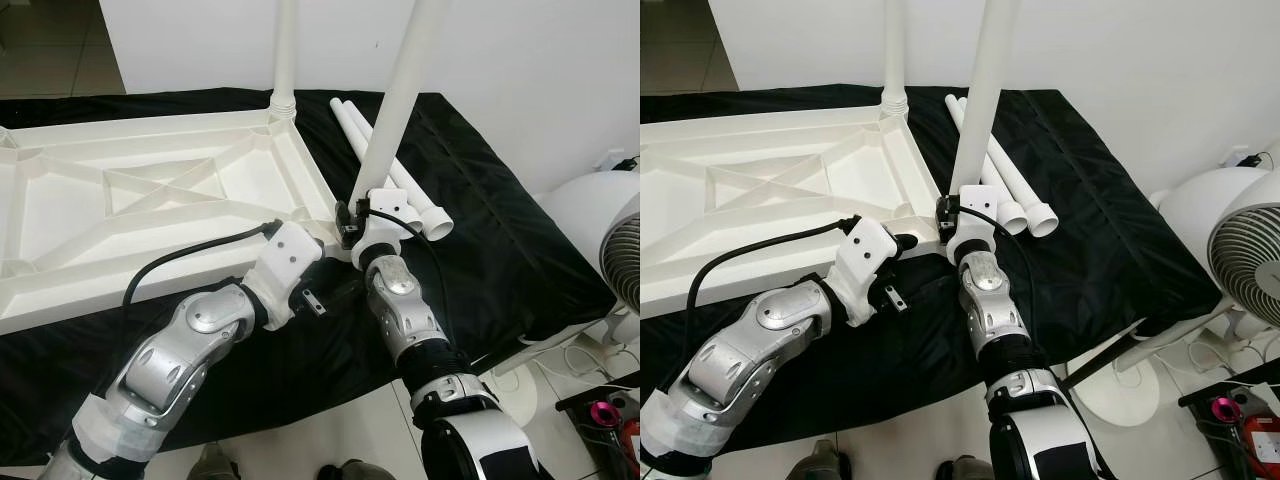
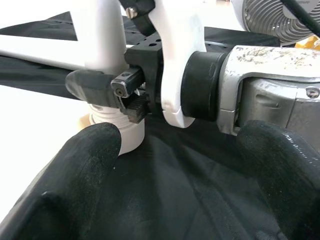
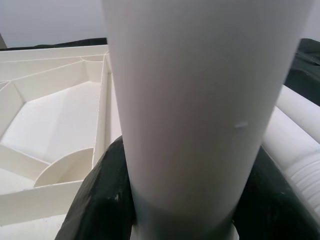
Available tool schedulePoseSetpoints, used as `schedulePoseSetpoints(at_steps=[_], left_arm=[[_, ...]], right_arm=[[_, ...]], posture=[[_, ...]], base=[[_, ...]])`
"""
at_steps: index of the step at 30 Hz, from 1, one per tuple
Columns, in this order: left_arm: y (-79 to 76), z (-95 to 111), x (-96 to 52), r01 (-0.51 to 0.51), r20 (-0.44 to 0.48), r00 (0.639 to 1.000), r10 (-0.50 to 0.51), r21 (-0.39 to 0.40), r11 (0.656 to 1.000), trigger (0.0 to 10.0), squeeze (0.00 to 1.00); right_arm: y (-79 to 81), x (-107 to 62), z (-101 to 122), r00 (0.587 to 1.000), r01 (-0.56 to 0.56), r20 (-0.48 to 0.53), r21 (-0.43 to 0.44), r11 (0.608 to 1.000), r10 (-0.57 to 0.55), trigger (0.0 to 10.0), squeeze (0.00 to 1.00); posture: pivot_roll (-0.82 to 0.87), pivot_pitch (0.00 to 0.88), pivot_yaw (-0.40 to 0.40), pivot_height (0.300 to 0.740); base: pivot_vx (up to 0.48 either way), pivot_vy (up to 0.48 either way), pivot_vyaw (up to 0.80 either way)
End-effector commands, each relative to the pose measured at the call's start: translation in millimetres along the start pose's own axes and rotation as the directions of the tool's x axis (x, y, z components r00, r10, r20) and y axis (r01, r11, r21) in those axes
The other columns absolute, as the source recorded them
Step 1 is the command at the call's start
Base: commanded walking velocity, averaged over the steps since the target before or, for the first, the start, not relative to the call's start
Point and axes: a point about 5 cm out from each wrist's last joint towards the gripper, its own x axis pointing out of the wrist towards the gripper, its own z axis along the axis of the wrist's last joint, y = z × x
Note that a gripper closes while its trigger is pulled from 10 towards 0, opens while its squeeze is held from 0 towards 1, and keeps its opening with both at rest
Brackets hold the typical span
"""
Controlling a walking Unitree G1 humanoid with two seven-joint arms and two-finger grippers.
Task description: Building children table
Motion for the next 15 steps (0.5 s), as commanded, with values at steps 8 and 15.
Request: schedulePoseSetpoints(at_steps=[8,15], left_arm=[[-9.3,-2,0.3,0.089,-0.006,0.996,-0.089,-0.004,0.996,10.0,0.0],[-9.9,-4,-0.8,0.099,-0.009,0.995,-0.099,-0.001,0.995,10.0,0.0]], right_arm=[[-15.1,-6.4,1,1.0,0.004,0.015,0.013,1.0,-0.004,10.0,1.0],[-37.9,-15.5,6,0.997,0.051,0.068,-0.046,0.998,-0.048,10.0,1.0]], posture=[[0.03,0.032,-0.106,0.74],[0.03,0.023,-0.102,0.74]], base=[[0.0,0.0,0.0],[0.0,0.0,0.0]])
